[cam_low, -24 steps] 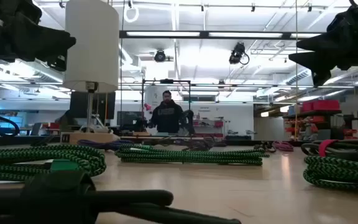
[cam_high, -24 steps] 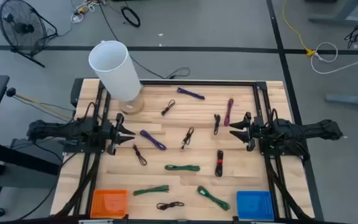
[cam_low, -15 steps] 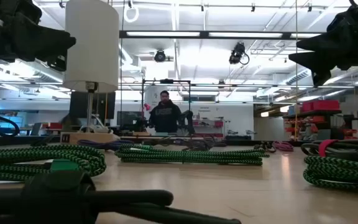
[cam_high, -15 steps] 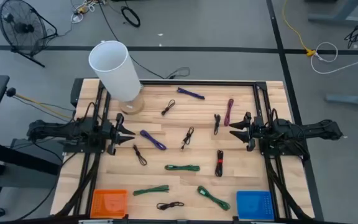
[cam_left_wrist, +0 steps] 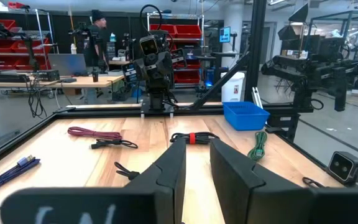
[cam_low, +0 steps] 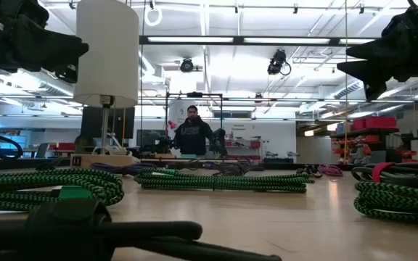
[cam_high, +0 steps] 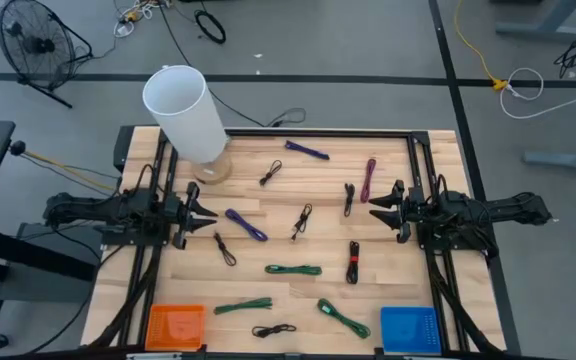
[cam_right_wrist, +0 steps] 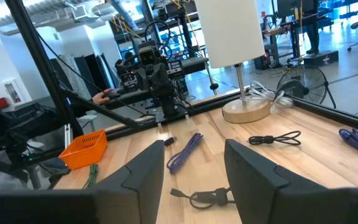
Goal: Pick & Place USB Port
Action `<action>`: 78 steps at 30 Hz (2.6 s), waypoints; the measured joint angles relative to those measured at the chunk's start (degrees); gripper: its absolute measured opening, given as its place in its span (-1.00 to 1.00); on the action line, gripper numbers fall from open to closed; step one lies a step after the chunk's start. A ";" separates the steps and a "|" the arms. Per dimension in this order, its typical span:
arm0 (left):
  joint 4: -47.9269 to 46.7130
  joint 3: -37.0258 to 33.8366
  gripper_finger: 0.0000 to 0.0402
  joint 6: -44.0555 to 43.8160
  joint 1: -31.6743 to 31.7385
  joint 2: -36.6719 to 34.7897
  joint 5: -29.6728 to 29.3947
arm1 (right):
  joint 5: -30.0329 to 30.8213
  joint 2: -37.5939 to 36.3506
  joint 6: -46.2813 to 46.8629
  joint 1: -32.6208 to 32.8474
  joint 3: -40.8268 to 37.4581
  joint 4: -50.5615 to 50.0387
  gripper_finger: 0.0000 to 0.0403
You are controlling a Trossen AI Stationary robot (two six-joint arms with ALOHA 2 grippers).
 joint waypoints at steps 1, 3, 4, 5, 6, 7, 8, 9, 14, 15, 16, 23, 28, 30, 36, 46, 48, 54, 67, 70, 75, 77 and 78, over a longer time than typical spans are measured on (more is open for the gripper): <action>0.00 0.01 -0.61 0.00 0.01 -0.01 -0.02 | 0.00 0.01 0.00 0.00 0.00 0.00 -0.16; 0.00 0.01 -0.61 0.00 0.00 0.00 -0.02 | 0.00 0.00 0.00 0.00 -0.01 0.00 -0.16; 0.00 0.00 -0.61 0.00 0.00 0.00 0.00 | 0.00 -0.01 0.00 0.00 -0.01 0.00 -0.16; 0.00 -0.01 -0.61 0.00 0.00 0.00 -0.02 | 0.00 0.00 0.00 0.00 -0.01 0.00 -0.16; 0.00 0.01 -0.61 0.00 0.02 0.00 -0.02 | 0.00 0.00 0.00 0.00 0.00 0.00 -0.16; 0.00 0.01 -0.61 0.00 0.00 0.00 -0.02 | 0.00 -0.01 0.00 0.00 0.00 0.00 -0.16; 0.00 0.01 -0.61 0.00 0.00 -0.01 -0.01 | 0.00 0.01 0.01 0.00 -0.01 0.00 -0.16; 0.00 0.00 -0.61 0.00 0.01 0.00 -0.01 | 0.00 0.02 0.00 0.00 -0.01 0.00 -0.16; 0.00 -0.01 -0.61 0.00 0.01 0.00 0.00 | 0.00 0.02 0.00 0.00 -0.01 0.00 -0.16; 0.00 0.01 -0.61 0.00 0.02 0.00 -0.02 | 0.00 0.02 0.00 0.00 -0.01 0.00 -0.16; 0.00 0.01 -0.61 0.00 0.02 0.00 0.00 | 0.00 0.00 0.00 -0.01 0.00 0.00 -0.16; 0.00 0.00 -0.61 0.00 0.02 0.00 -0.01 | 0.00 0.01 0.00 0.00 0.00 0.00 -0.16; 0.00 0.00 -0.61 -0.01 0.02 0.00 0.00 | 0.00 0.00 0.00 0.00 -0.01 0.00 -0.16; 0.00 0.01 -0.61 0.00 0.00 0.00 0.00 | 0.00 0.02 0.00 -0.01 -0.01 0.00 -0.16; 0.00 0.00 -0.61 0.00 0.02 0.00 0.00 | 0.00 0.01 0.02 0.00 -0.01 0.00 -0.16; 0.00 0.00 -0.61 -0.01 0.00 0.00 -0.01 | 0.00 0.02 0.02 0.00 0.01 0.00 -0.16; 0.00 0.01 -0.61 0.00 0.00 0.00 -0.02 | 0.00 0.00 0.00 0.00 -0.01 0.00 -0.16; 0.60 0.00 -0.61 0.05 0.00 0.00 -0.54 | 0.34 0.02 0.00 0.00 0.01 0.74 -0.16; 4.84 0.00 -0.61 0.50 0.02 0.00 -4.13 | 27.76 -0.01 -7.50 -0.02 -0.01 10.37 -0.16; 5.60 0.00 -0.61 0.48 0.02 0.00 -4.13 | 35.54 0.02 -9.49 -0.06 -0.01 12.23 -0.16; 5.77 0.01 -0.61 0.50 0.00 0.00 -4.33 | 37.95 0.31 -21.11 -1.85 -0.01 26.82 -0.16; 5.99 0.00 -0.61 0.54 0.01 0.00 -5.01 | 34.86 1.68 -23.51 -3.51 0.53 34.36 -0.16; 6.26 0.00 -0.61 0.55 0.01 0.00 -5.80 | 33.74 2.35 -23.78 -4.23 1.18 35.33 -0.16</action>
